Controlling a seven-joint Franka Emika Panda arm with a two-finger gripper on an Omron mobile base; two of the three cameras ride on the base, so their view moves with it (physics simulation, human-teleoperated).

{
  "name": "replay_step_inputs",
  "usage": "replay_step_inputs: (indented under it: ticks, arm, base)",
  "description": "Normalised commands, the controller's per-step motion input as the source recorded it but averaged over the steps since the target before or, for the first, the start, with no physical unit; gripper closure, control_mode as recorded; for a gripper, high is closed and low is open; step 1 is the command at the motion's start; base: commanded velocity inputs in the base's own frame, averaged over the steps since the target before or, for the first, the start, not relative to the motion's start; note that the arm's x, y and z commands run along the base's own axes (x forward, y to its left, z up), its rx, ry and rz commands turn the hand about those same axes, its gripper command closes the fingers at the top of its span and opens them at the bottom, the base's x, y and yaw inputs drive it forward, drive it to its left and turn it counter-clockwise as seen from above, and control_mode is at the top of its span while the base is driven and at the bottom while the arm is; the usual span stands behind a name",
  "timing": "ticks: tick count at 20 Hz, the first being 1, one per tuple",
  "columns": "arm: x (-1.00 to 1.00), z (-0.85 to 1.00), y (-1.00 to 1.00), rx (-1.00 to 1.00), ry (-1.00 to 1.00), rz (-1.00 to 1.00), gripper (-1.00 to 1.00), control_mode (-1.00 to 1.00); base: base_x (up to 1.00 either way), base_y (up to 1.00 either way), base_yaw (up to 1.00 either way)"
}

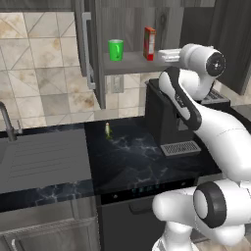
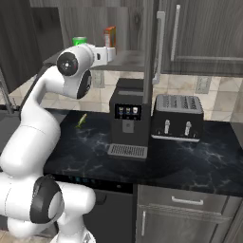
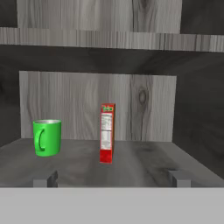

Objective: Pick the jam and cereal from the counter and place them in the cabinets closest to them.

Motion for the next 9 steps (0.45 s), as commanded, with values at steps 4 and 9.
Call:
replay_step_inputs:
  ticks: [4,9]
  arm:
    - [-1.0,-0.28,0.0,-0.08,-0.07,0.06,-1.0,-1.0]
    - [-1.0,-0.22,0.0,-0.06,-0.13,0.03,-1.0,-1.0]
  base:
    - [0.0,0.0,0.0]
    - [0.0,0.0,0.0]
